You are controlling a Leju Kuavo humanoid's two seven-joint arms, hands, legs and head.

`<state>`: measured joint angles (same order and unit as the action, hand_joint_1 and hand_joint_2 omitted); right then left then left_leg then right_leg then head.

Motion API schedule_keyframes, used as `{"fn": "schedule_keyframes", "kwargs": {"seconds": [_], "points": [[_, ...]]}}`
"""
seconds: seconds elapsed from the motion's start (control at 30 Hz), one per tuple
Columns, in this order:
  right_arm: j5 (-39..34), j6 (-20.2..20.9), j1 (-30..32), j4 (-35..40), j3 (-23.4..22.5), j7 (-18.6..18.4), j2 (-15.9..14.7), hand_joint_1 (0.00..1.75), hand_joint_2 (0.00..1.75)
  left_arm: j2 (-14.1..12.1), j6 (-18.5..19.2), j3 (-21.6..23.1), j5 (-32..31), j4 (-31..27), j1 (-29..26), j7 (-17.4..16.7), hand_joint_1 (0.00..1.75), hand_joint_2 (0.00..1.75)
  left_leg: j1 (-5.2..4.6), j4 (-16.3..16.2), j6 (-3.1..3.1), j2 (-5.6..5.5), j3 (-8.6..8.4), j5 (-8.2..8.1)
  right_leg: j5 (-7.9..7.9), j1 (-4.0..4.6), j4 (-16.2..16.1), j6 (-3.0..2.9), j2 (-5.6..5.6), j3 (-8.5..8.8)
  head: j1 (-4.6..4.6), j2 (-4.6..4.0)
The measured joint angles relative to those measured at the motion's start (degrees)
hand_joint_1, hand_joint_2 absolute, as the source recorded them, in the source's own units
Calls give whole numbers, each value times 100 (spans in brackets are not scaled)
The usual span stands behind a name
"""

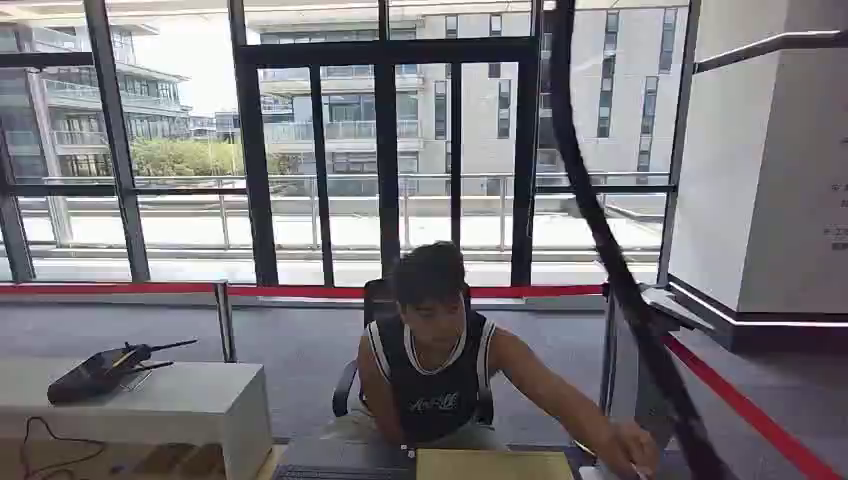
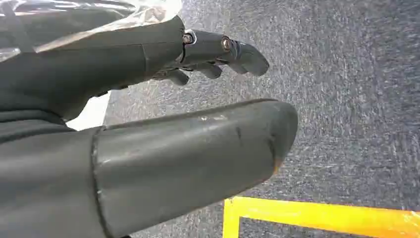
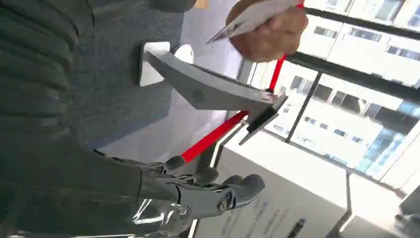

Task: Pass the card to the sensor for recognition and then transmit it.

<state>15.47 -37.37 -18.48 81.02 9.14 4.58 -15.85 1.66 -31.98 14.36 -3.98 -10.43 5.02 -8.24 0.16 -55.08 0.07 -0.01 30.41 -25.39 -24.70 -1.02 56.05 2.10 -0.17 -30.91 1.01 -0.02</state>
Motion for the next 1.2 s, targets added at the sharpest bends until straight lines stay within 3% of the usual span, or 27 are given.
{"fn": "schedule_keyframes", "kwargs": {"seconds": [0.07, 0.23, 0.4, 0.73, 1.2], "points": [[749, 159, -267, 4, 324, -366, -22, 0, 175, -2, 17, 46, -2, -4, 0, 17, 0, 0, 0, 0, -2, 0, 1, 4, 3, 0, 0, -3, -1, -3, -2, 0], [1792, 375, -759, -102, 932, -889, -50, 0, 175, -9, 33, 170, -31, -13, -13, 79, 0, 0, 3, 0, 0, -12, 13, 8, 5, 2, 3, -6, -19, -14, 4, 0], [2600, 531, -1301, -527, 1403, -1123, -55, 0, 175, -17, 42, 273, -66, -22, -4, 57, 0, 0, 4, -2, 0, -16, 15, 8, 4, 4, 2, -7, -25, -14, 4, 0], [2584, 463, -1610, -1200, 1757, -1160, -50, 0, 175, -46, 57, 417, -111, -28, -13, -63, 0, 0, 3, -2, 0, -15, 16, 7, 4, 4, 1, -7, -25, -17, 7, 0], [2534, 417, -1611, -1329, 1851, -1179, -61, 5, 175, -55, 57, 492, -140, -31, -19, -77, 0, 0, 3, -2, 0, -14, 15, 8, 4, 4, 1, -7, -24, -17, 7, 0]]}}
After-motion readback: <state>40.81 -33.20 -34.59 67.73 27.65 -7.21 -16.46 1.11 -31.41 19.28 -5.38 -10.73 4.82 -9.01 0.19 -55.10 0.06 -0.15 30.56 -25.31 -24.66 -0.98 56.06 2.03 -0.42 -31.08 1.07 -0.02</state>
